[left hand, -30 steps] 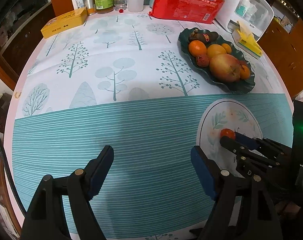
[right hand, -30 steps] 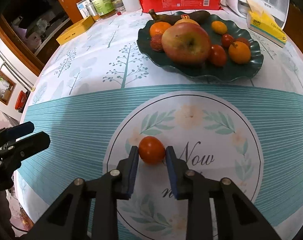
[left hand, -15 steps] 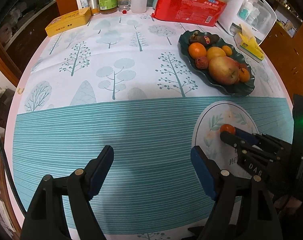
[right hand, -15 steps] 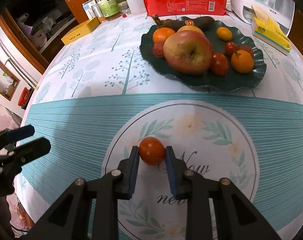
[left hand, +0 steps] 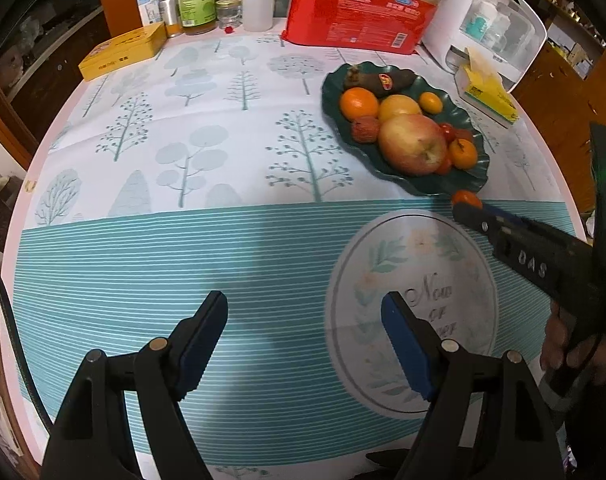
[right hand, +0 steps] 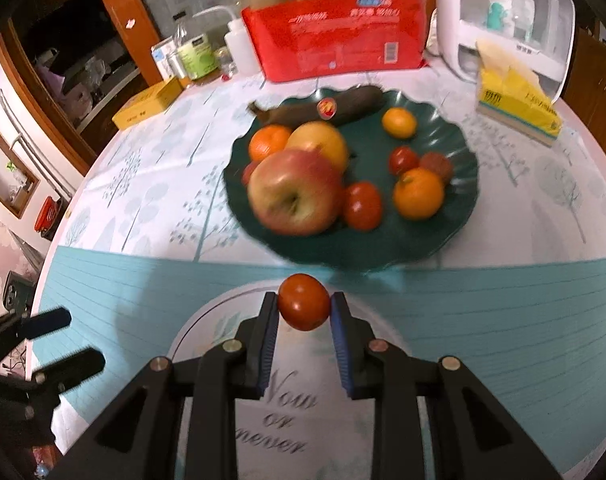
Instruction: Organize fruits
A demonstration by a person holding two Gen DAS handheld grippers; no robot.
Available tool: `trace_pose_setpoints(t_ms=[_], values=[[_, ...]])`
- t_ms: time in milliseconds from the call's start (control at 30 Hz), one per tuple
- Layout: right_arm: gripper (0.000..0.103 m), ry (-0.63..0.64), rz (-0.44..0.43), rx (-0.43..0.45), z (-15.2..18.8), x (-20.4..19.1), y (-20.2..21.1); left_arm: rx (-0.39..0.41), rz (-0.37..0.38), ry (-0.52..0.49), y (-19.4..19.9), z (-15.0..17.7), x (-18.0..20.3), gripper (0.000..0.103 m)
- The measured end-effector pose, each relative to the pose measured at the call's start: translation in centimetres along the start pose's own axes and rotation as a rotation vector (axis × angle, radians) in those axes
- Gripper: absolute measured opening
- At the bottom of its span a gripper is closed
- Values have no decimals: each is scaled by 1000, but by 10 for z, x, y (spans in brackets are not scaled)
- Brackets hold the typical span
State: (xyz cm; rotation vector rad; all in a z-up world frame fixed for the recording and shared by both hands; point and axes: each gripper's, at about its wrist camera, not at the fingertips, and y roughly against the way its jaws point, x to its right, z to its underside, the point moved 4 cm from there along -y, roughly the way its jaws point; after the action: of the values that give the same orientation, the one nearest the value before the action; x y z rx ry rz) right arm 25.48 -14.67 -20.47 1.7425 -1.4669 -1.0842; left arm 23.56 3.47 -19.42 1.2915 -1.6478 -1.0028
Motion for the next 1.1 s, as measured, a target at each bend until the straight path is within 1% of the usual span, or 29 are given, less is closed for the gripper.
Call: trace_pose_setpoints(t_ms=[267, 500, 567, 633, 800, 967, 1033, 1100], values=[[26, 2, -22, 61, -21, 23, -2, 2, -2, -14, -4, -9, 23, 78], [28, 5, -49, 57, -27, 30, -11, 27, -15, -19, 0, -19, 32, 78], [34, 14, -53, 45, -25, 31, -13, 34, -22, -17, 1, -20, 34, 78], [48, 12, -58, 50, -24, 32, -11, 45, -31, -11, 5, -19, 35, 78], [62, -11, -55, 67, -19, 39, 2, 69, -28, 23, 15, -12, 37, 78], [65, -49, -46, 56, -2, 51, 22, 85, -2, 86, 24, 1, 42, 78], [68, -47, -46, 48, 7, 55, 30, 92, 5, 97, 27, 6, 48, 78], [69, -34, -40, 39, 18, 59, 40, 98, -2, 102, 30, 13, 56, 78]])
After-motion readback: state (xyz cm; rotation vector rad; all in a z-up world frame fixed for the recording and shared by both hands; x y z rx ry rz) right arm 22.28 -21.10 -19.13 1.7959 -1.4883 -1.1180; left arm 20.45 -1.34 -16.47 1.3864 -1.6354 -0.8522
